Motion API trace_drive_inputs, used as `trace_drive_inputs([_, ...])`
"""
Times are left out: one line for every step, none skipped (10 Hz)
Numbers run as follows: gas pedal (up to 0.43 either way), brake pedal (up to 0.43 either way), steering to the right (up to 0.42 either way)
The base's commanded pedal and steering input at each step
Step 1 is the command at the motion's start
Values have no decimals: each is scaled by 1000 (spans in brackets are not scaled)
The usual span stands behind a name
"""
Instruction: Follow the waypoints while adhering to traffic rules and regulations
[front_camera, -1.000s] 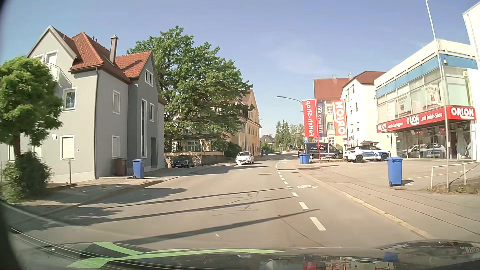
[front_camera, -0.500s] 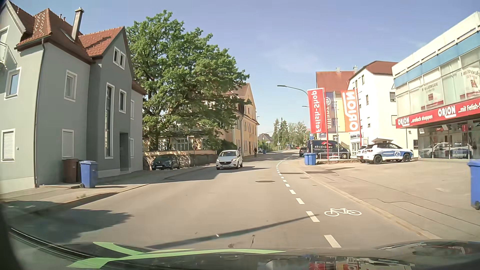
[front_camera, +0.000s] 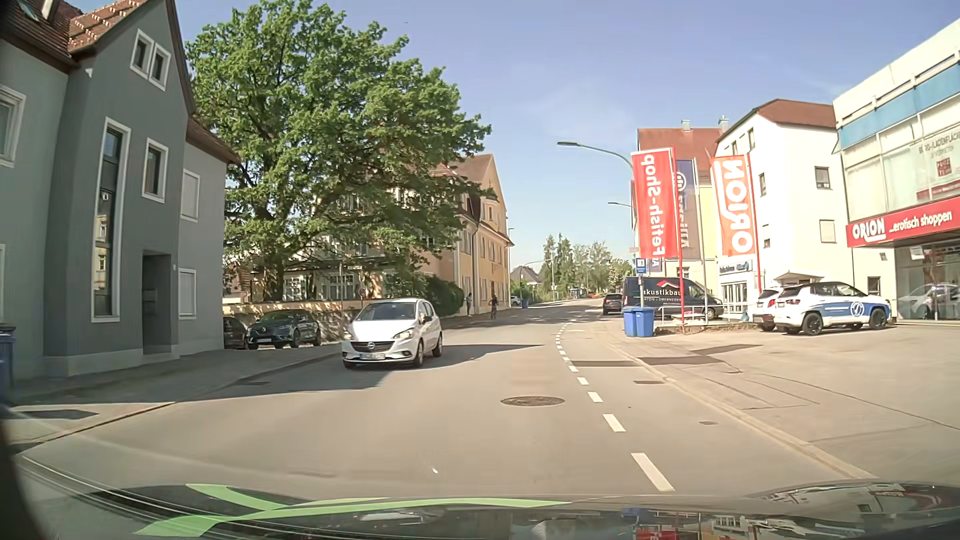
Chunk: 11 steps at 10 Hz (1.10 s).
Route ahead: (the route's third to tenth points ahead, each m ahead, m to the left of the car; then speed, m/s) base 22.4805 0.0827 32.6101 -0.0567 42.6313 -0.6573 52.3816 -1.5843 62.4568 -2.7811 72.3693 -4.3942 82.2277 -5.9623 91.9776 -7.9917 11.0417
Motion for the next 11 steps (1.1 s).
trace_drive_inputs([79, 0, 4])
trace_drive_inputs([79, 0, 4])
trace_drive_inputs([79, 0, 5])
trace_drive_inputs([67, 0, 4])
trace_drive_inputs([47, 0, 5])
trace_drive_inputs([39, 0, 5])
trace_drive_inputs([39, 0, 5])
trace_drive_inputs([39, 0, 5])
trace_drive_inputs([39, 0, 5])
trace_drive_inputs([39, 0, 5])
trace_drive_inputs([39, 0, 5])
